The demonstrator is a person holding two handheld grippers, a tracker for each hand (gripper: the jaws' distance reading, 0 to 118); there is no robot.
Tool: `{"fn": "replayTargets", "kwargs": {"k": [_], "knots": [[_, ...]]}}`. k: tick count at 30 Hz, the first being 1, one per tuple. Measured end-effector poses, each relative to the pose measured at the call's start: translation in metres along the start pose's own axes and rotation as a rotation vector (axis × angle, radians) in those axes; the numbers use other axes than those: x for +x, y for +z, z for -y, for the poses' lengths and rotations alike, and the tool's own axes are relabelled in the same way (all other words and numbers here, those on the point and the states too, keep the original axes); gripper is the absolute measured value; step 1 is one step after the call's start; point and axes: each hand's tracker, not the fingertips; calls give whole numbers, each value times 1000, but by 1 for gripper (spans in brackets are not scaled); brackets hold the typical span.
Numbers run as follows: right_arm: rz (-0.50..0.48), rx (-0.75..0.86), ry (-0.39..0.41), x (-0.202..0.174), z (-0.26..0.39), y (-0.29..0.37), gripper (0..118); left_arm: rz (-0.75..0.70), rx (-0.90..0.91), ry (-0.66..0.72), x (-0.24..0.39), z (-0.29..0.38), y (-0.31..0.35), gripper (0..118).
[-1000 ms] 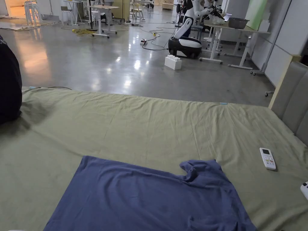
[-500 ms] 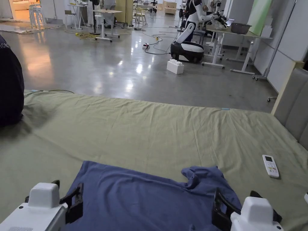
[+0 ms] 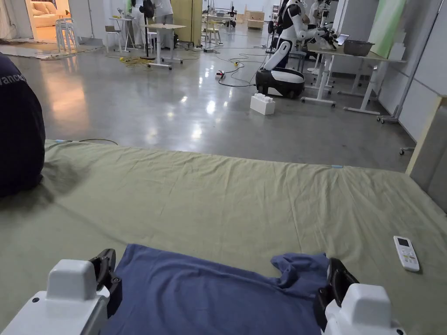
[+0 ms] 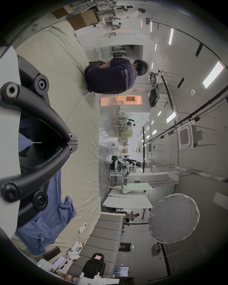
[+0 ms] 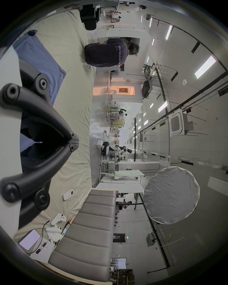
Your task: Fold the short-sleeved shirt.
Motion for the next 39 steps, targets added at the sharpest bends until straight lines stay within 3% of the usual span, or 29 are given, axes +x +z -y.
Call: {"fn": "replayTargets", "kwargs": {"k": [5,18,20,22,24,29,33,36,38,39], "knots": [[-11,-59,-4,1,11,-20,0,50,-202,50,-25,14,-59,0],[-9,-235,17,4,55,-87,0,86,-651,110,-80,54,-305,1],[-4,-259,24,5,62,-94,0,101,-670,110,-81,60,-333,14],[-1,-282,39,5,70,-100,0,105,-703,112,-80,68,-355,46],[2,-304,42,6,77,-105,0,114,-738,109,-79,76,-373,66],[20,-359,48,10,97,-114,0,129,-826,69,-69,103,-409,66],[45,-408,22,17,106,-116,0,103,-817,-72,-53,110,-413,65],[63,-446,4,24,111,-120,0,91,-777,-117,-40,110,-405,53],[74,-474,2,32,112,-128,0,93,-766,-124,-31,111,-401,50],[84,-500,6,36,112,-134,0,104,-762,-133,-29,110,-401,37]]}}
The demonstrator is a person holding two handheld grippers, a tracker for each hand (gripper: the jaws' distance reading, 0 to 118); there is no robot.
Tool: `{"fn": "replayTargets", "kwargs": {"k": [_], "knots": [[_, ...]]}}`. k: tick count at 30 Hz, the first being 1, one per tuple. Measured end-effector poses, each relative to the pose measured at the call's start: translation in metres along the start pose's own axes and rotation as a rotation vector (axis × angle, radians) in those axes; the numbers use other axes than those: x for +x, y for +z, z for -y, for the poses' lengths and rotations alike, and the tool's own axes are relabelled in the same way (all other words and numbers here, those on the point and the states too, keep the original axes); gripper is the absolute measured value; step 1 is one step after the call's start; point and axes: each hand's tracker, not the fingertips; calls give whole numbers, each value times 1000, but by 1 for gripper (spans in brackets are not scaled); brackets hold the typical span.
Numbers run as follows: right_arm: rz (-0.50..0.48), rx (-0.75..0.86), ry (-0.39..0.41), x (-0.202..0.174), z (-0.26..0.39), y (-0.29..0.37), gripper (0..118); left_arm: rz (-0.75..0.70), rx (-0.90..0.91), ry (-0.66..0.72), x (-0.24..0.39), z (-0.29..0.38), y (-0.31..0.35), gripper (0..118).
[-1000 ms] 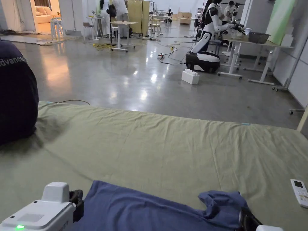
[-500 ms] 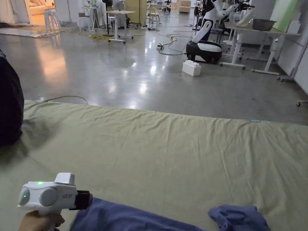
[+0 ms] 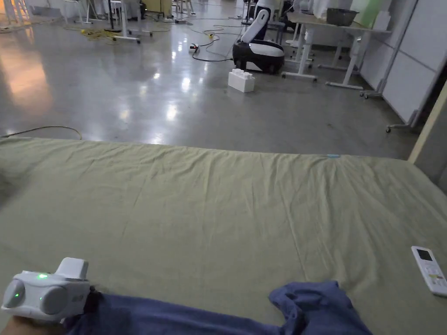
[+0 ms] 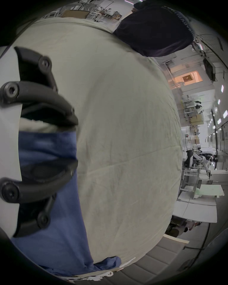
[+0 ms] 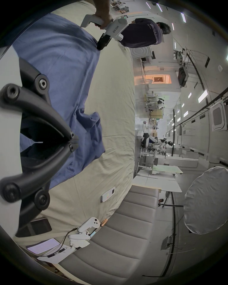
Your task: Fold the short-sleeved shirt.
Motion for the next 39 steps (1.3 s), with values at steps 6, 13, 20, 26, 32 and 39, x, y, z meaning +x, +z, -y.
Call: {"fn": "replayTargets", "kwargs": {"k": [6,13,20,26,32,39], "knots": [[-9,-195,-59,43,-27,-69,33,3,-19,-9,7,-7,9,5],[-76,-440,11,70,-37,-169,70,-6,50,0,1,-2,42,5],[-93,-535,-32,69,-33,-213,73,-3,67,-8,7,7,64,5],[-77,-506,19,62,-36,-209,2,-7,73,2,7,9,67,5],[-67,-351,38,57,-48,-190,1,-4,141,50,4,11,82,5],[-61,-131,15,60,-90,-122,1,14,259,95,-5,7,134,5]]}}
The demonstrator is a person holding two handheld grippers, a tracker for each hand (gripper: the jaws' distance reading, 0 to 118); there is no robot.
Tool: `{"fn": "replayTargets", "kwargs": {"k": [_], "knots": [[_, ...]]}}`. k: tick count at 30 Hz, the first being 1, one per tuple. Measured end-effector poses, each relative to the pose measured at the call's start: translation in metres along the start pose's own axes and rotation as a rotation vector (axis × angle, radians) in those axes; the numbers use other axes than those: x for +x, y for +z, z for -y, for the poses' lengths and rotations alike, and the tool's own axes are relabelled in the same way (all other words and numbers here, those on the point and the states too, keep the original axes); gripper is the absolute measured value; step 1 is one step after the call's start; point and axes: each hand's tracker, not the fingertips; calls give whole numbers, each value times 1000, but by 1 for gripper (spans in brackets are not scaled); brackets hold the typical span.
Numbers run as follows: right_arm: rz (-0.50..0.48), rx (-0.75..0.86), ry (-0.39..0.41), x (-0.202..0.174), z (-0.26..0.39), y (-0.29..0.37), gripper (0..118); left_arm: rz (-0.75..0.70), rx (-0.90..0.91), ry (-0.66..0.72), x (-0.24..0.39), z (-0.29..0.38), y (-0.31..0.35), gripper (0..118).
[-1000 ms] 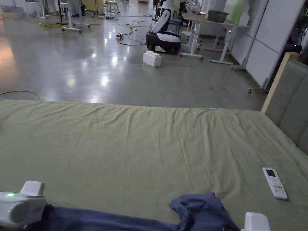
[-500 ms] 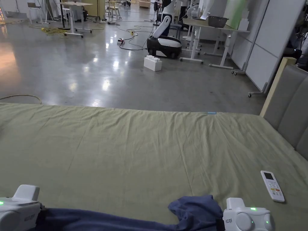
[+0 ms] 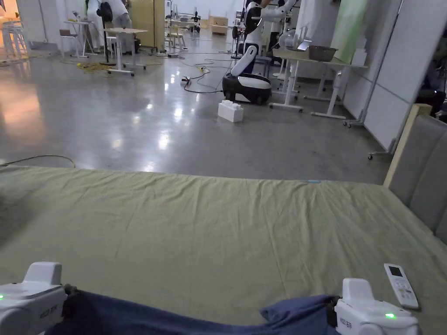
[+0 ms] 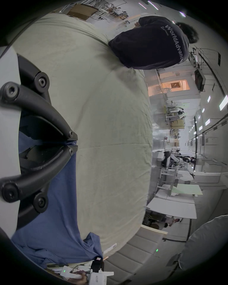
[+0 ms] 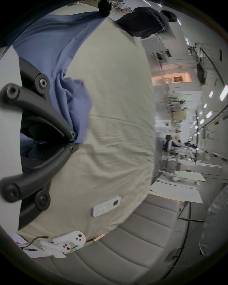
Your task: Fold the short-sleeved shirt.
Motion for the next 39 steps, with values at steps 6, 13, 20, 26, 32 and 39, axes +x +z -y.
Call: {"fn": "replayTargets", "kwargs": {"k": [6,13,20,26,32,39], "knots": [[-12,84,-32,7,-36,60,1,10,122,37,-11,-27,61,5],[-10,246,-16,8,-102,124,1,-18,256,58,-27,-83,137,5],[-17,378,6,-2,-184,167,1,-54,342,65,-39,-152,182,5],[14,461,33,-12,-263,170,1,-90,381,53,-45,-219,186,5],[66,509,59,-22,-322,154,1,-107,413,50,-48,-279,167,5],[100,548,60,-23,-360,143,1,-120,454,43,-46,-332,146,5]]}}
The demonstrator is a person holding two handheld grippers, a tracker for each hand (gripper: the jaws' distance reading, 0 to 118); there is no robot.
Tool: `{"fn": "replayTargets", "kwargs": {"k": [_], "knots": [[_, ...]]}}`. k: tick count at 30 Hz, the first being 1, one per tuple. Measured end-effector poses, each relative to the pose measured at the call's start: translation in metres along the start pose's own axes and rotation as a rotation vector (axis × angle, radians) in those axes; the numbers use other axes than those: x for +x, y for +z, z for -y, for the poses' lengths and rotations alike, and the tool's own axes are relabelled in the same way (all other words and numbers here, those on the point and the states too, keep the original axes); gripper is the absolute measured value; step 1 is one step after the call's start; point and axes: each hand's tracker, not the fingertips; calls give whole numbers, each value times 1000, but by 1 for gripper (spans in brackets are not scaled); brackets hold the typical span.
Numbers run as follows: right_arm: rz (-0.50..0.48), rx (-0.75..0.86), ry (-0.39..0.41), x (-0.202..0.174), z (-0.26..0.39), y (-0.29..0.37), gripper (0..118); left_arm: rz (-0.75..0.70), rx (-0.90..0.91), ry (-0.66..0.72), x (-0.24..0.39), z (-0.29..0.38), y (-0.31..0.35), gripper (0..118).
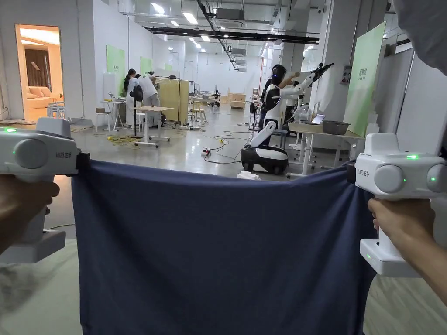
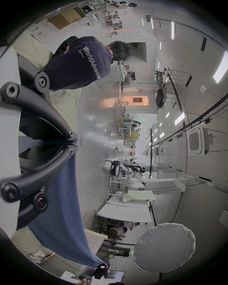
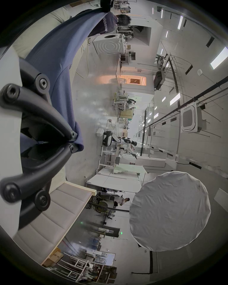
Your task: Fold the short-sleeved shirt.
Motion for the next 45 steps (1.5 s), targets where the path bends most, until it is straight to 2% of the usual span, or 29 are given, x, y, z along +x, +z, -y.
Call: {"fn": "replayTargets", "kwargs": {"k": [12,19,25,28,43,45], "knots": [[31,98,34,10,-41,-3,1,-26,31,-13,18,-21,-3,5],[31,92,40,13,-13,22,1,-13,29,-21,15,6,25,5],[3,47,72,13,42,65,1,10,-10,-22,7,63,64,5],[-18,18,57,15,70,96,1,14,-38,-8,-1,93,91,5],[-62,-67,72,28,183,276,1,77,-58,-5,-28,220,239,5],[-76,-79,104,29,195,297,1,75,-57,-3,-32,236,256,5]]}}
